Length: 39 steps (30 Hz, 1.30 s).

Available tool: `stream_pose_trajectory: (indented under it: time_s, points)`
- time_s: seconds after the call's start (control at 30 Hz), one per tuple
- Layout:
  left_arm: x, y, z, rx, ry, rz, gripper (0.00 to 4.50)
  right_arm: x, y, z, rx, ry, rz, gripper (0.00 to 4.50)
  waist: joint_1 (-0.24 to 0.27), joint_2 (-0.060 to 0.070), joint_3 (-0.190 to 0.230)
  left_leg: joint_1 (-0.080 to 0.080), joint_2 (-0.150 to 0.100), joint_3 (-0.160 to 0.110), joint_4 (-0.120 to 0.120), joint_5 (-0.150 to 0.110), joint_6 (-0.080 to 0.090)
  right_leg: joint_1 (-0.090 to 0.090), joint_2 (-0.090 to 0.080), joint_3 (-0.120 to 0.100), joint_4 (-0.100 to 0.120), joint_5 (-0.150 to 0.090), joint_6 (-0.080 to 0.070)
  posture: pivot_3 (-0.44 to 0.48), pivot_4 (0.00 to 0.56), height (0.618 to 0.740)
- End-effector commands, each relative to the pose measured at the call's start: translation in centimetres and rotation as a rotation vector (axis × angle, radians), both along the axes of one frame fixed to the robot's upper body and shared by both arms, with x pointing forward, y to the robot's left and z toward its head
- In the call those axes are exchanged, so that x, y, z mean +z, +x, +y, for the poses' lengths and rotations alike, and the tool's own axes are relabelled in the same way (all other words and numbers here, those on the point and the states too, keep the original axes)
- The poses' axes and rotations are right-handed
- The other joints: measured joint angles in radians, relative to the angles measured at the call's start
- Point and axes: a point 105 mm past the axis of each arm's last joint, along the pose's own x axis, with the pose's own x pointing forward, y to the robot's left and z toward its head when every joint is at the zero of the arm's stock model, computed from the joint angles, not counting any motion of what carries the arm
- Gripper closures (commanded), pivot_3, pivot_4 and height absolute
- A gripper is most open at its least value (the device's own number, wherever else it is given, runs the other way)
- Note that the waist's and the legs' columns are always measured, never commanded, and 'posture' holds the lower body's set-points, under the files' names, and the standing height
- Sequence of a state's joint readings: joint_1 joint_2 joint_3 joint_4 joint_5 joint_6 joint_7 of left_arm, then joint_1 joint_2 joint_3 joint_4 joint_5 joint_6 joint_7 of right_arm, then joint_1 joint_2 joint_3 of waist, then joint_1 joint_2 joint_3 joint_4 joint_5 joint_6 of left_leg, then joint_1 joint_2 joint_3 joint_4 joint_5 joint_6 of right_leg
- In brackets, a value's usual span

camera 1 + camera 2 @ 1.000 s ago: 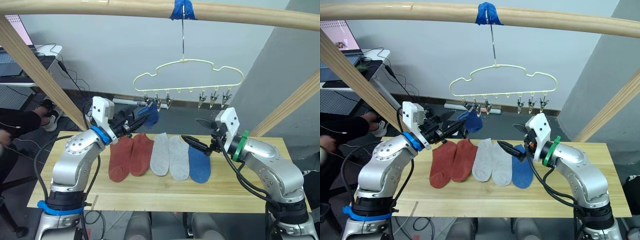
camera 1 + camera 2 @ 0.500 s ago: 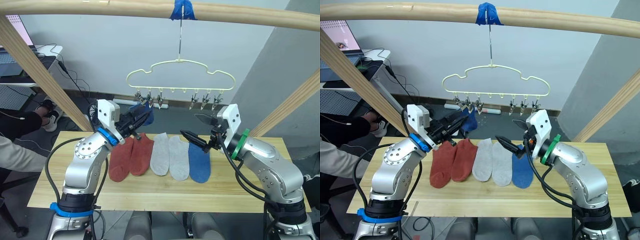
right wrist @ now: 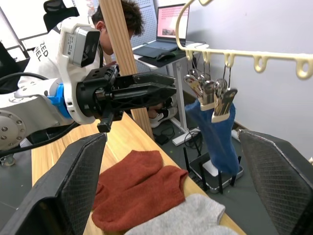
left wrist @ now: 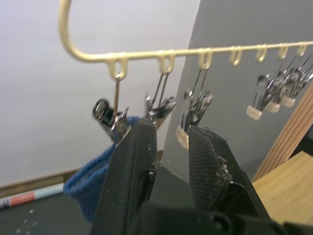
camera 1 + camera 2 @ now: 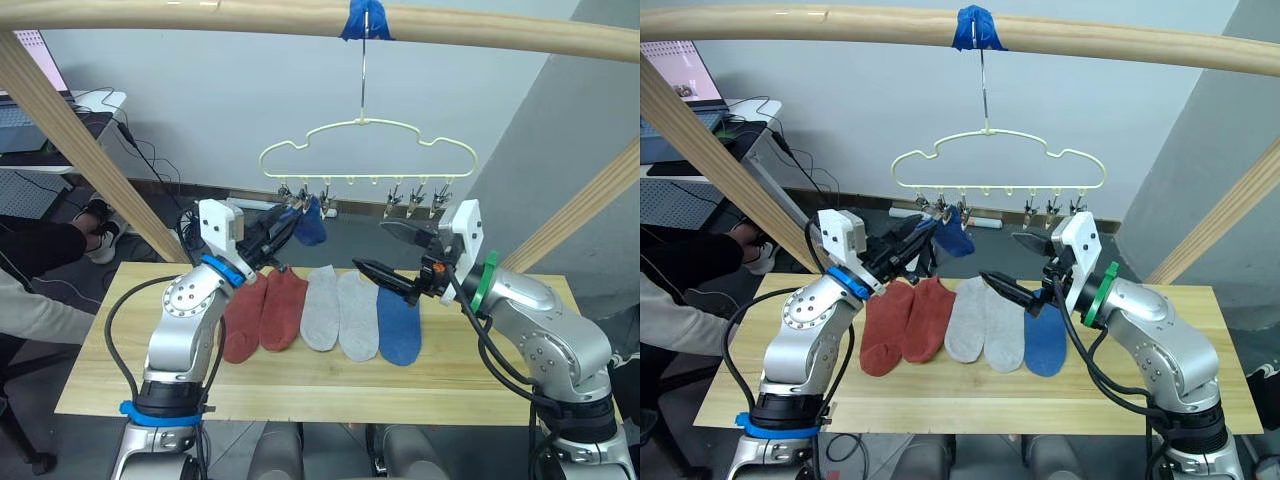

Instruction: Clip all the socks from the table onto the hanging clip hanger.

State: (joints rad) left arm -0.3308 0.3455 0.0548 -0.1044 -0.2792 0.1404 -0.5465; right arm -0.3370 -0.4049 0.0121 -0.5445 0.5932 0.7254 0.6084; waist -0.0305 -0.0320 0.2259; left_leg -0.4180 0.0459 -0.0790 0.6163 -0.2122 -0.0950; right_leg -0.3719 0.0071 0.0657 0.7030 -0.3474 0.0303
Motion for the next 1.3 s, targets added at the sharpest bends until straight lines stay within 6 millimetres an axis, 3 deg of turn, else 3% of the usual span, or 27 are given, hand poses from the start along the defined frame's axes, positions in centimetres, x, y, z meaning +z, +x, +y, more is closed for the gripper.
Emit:
stream_pose_trajectory:
  time_s: [0.03,0.2,1.3]
  points:
    - [0.9,0.2,0.1,0.019,-0.013,-0.043,3.19,1.7,-0.8,0.3,0.027,0.025,-0.075,0.0,0.0,0.0,0.0,0.0,0.0,0.0,0.001,0.0,0.0,0.0,0.0,0.0,0.001,0.0,0.0,-0.016,0.185,0.74]
    - [0.7,0.3,-0.1,0.008,0.0,-0.036,2.02,1.7,-0.6,0.3,0.013,0.023,-0.08,0.0,-0.001,0.0,0.0,0.0,0.0,0.0,0.007,0.0,0.0,0.0,0.0,0.0,0.007,0.0,0.0,-0.023,0.186,0.74]
    - [0.6,3.2,-1.5,0.012,-0.043,-0.021,2.02,2.3,-0.8,0.5,0.032,0.033,-0.113,0.0,-0.003,0.0,0.0,0.0,0.0,-0.001,0.012,0.0,0.001,0.0,0.002,0.001,0.011,0.001,0.0,-0.043,0.199,0.74]
